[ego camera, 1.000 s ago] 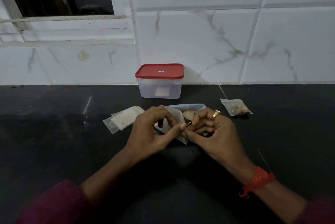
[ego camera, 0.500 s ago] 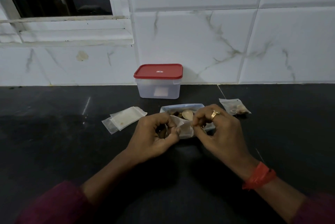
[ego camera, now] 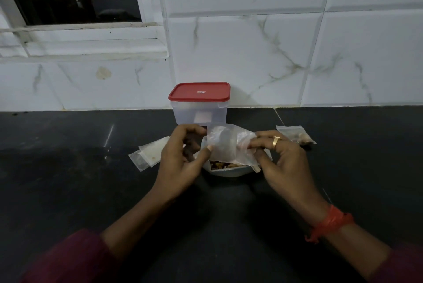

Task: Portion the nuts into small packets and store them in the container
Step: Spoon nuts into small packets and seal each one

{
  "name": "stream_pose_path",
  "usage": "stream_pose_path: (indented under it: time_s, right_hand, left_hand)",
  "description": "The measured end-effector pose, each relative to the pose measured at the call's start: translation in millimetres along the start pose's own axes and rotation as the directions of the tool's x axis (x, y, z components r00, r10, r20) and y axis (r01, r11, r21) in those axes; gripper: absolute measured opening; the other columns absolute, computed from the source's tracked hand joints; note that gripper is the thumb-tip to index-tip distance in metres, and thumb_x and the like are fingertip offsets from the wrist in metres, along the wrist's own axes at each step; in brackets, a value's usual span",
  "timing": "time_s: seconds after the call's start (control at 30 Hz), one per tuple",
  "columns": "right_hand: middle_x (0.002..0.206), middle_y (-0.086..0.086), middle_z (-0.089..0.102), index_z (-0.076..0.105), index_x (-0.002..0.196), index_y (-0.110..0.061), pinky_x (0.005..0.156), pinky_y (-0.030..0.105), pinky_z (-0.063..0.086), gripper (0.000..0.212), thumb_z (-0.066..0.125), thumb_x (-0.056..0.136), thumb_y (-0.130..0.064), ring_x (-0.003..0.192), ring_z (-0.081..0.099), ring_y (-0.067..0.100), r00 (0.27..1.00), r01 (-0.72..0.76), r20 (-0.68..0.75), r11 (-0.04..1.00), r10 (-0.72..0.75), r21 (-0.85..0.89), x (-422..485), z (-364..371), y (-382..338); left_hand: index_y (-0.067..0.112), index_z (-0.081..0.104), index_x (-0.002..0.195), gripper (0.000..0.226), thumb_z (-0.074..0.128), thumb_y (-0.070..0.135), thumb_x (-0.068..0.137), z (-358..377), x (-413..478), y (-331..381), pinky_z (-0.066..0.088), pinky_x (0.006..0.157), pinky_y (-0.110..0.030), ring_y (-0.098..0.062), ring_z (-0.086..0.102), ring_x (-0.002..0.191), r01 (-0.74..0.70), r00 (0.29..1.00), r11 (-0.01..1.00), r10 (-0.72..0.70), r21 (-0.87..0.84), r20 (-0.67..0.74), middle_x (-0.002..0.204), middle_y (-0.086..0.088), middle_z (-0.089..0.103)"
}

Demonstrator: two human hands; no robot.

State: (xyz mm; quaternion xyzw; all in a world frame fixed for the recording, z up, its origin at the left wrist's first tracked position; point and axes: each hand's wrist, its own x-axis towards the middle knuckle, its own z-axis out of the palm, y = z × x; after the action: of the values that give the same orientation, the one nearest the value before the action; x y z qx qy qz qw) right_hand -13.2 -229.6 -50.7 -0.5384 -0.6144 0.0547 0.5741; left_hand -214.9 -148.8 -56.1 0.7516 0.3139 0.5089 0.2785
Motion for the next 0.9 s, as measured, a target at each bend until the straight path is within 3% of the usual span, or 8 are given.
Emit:
stream_pose_path:
  time_s: [0.07,0.17,0.23,0.37,0.5,0.73,0.8,0.9]
  right_hand:
    - [0.104,-0.01,0.071,0.079,0.086,-0.023,0.087,0.016,0.051,0.03,0.066,0.088,0.005,0.101,0.065,0.001,0.993,-0.115,0.016,0.99,0.115,0.08,4,-1,5]
    - [0.102,-0.007,0.073,0.078,0.087,-0.014,0.088,0.019,0.052,0.025,0.064,0.086,0.006,0.1,0.067,0.005,0.985,-0.17,0.043,0.981,0.167,0.09,6,-1,9]
    - [0.099,-0.006,0.073,0.078,0.09,-0.015,0.087,0.017,0.051,0.022,0.066,0.085,0.003,0.097,0.067,0.005,0.987,-0.16,0.038,0.985,0.158,0.067,5,-2,9]
    - [0.086,-0.009,0.07,0.077,0.095,-0.02,0.076,0.008,0.047,0.022,0.077,0.08,-0.004,0.084,0.066,0.001,0.986,-0.16,0.044,0.986,0.162,-0.043,4,-5,11]
    - [0.092,-0.009,0.072,0.078,0.088,-0.016,0.082,0.023,0.054,0.016,0.072,0.083,-0.001,0.089,0.067,0.005,0.984,-0.153,0.082,0.987,0.158,-0.058,5,-4,17]
    - [0.103,-0.01,0.072,0.076,0.085,-0.029,0.094,0.027,0.053,0.033,0.07,0.084,0.003,0.1,0.066,0.002,0.954,-0.284,0.143,0.949,0.264,0.139,7,-3,12]
    - [0.101,-0.008,0.073,0.077,0.089,-0.028,0.093,0.031,0.053,0.025,0.07,0.087,-0.004,0.099,0.067,0.004,0.955,-0.277,0.138,0.954,0.261,0.116,6,-3,12]
    - [0.095,-0.006,0.071,0.077,0.096,-0.02,0.084,0.024,0.053,0.017,0.068,0.089,-0.007,0.091,0.066,0.007,0.973,-0.197,0.117,0.98,0.198,-0.019,4,-3,13]
  left_hand:
    - [0.022,0.061,0.117,0.027,0.069,0.016,0.093,-2,3,-1,0.056,0.062,-0.029,-0.019,0.068,0.086,0.147,0.989,0.982,-0.143,-0.117,0.044,0.107,0.007,0.067]
    - [0.015,0.069,0.108,0.015,0.065,0.013,0.094,-4,6,-2,0.053,0.053,-0.027,-0.019,0.069,0.072,0.239,0.966,0.953,-0.214,-0.185,0.145,0.093,-0.003,0.073]
    - [0.011,0.072,0.098,0.009,0.064,0.012,0.095,-4,6,-3,0.052,0.052,-0.026,-0.018,0.069,0.068,0.235,0.964,0.957,-0.207,-0.169,0.168,0.085,-0.005,0.073]
    - [0.008,0.071,0.097,0.009,0.064,0.013,0.094,-3,5,-2,0.052,0.051,-0.025,-0.019,0.069,0.064,0.205,0.969,0.964,-0.176,-0.167,0.174,0.083,-0.007,0.074]
    - [0.009,0.07,0.098,0.008,0.064,0.014,0.094,-3,5,-4,0.052,0.052,-0.023,-0.021,0.068,0.062,0.183,0.971,0.974,-0.157,-0.137,0.18,0.078,-0.007,0.072]
    - [0.013,0.068,0.101,0.008,0.062,0.016,0.095,-2,4,-5,0.052,0.051,-0.021,-0.019,0.068,0.061,0.204,0.968,0.972,-0.183,-0.113,0.174,0.091,0.002,0.074]
    - [0.013,0.068,0.101,0.009,0.062,0.016,0.096,-3,4,-5,0.053,0.052,-0.023,-0.018,0.068,0.06,0.197,0.969,0.975,-0.176,-0.108,0.175,0.091,0.001,0.073]
    - [0.012,0.068,0.101,0.01,0.062,0.019,0.096,-3,4,-6,0.052,0.051,-0.024,-0.02,0.067,0.059,0.18,0.972,0.978,-0.161,-0.104,0.172,0.09,-0.002,0.073]
